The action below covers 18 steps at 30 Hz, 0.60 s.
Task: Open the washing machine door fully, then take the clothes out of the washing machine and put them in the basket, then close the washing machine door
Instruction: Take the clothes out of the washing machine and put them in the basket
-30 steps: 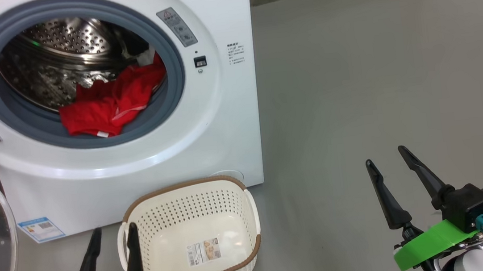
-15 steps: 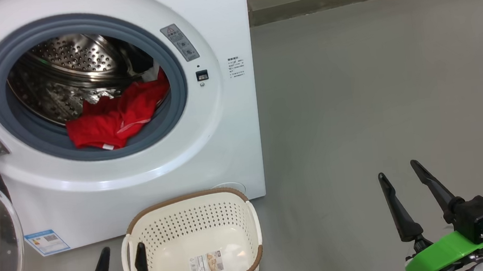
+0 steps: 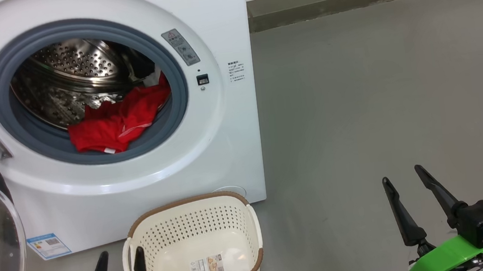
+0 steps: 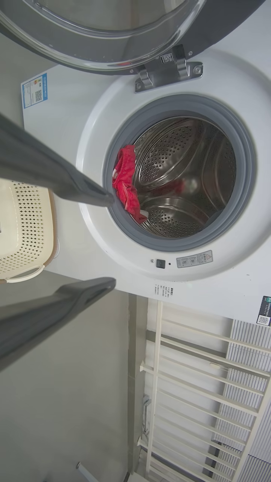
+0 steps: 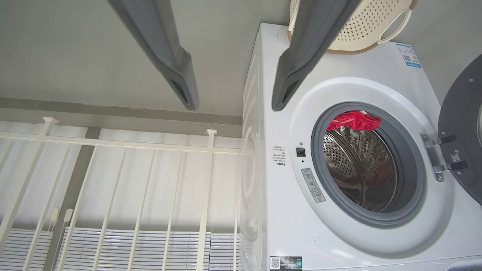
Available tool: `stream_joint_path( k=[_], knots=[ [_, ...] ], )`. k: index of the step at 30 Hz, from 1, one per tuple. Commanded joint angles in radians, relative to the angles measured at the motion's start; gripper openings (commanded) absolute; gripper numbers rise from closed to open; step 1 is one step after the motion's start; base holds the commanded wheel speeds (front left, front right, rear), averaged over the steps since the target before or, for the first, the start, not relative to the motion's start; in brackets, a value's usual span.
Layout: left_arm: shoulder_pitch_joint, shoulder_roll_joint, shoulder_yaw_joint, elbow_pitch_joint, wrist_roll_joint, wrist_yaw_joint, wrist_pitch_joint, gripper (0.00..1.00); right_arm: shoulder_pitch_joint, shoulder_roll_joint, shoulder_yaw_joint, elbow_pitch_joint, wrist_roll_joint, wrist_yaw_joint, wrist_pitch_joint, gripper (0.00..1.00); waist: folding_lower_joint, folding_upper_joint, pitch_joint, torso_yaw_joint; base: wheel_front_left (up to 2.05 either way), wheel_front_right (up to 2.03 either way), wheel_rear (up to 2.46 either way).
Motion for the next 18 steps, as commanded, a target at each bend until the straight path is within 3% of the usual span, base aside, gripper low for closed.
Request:
stream_joint_path(
  k=[1, 11, 18],
  knots=[
    [-0.019, 0.014, 0.038, -0.03, 0.007, 0.011, -0.011, 1.0, -0.014, -0.005, 0.016, -0.024, -0.008, 0.005, -0.006, 1.0, 0.0, 0.0, 0.0, 0.001, 0.0, 0.0, 0.0],
    [-0.011, 0.022, 0.026, -0.047, 0.006, 0.019, 0.016, 1.0, -0.015, -0.003, 0.023, -0.023, -0.008, 0.005, -0.006, 1.0, 0.0, 0.0, 0.0, 0.006, 0.04, -0.04, 0.0],
    [-0.01, 0.027, 0.024, -0.063, 0.008, 0.033, 0.024, 1.0, -0.015, -0.004, 0.027, -0.024, -0.007, 0.005, -0.006, 1.0, 0.0, 0.0, 0.002, 0.008, 0.81, -0.81, 0.0]
  ],
)
